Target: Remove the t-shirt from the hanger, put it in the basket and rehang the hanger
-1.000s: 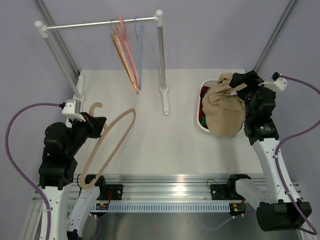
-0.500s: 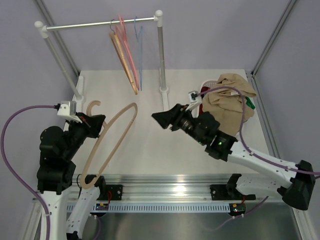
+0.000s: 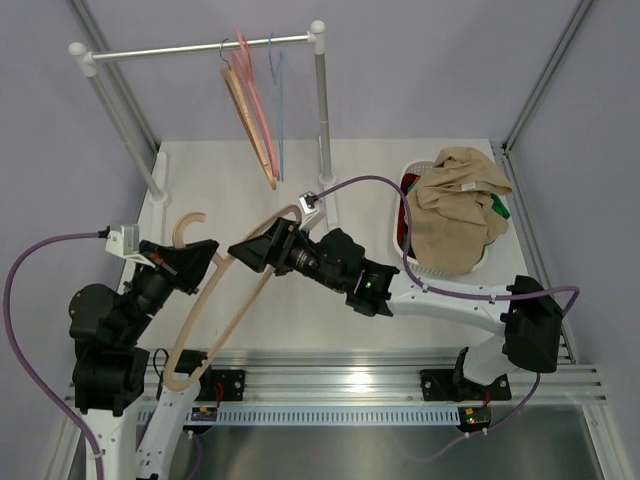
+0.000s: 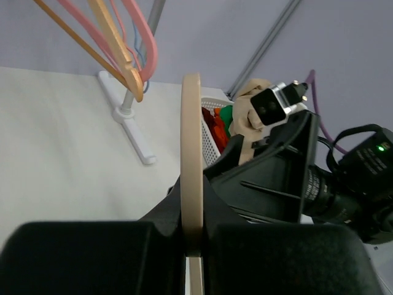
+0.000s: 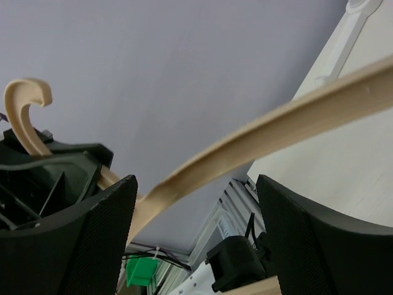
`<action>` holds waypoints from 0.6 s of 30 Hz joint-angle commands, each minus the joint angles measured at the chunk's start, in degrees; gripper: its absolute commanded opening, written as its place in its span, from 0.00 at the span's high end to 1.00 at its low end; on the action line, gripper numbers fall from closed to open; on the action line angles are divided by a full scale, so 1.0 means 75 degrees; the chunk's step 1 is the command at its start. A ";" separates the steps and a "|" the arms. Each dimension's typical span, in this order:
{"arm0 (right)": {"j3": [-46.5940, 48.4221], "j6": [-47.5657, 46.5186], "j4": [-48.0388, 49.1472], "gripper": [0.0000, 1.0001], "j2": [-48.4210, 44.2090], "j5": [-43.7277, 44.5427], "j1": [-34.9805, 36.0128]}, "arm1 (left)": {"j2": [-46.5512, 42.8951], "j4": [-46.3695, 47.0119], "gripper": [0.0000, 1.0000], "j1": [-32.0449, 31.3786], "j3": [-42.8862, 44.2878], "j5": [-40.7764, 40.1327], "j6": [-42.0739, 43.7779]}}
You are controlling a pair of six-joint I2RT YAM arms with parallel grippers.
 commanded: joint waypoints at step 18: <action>-0.0705 0.1656 0.2012 1.00 -0.0255 0.0937 0.0011 | -0.0209 0.0616 0.77 -0.0075 -0.0823 0.3086 0.0447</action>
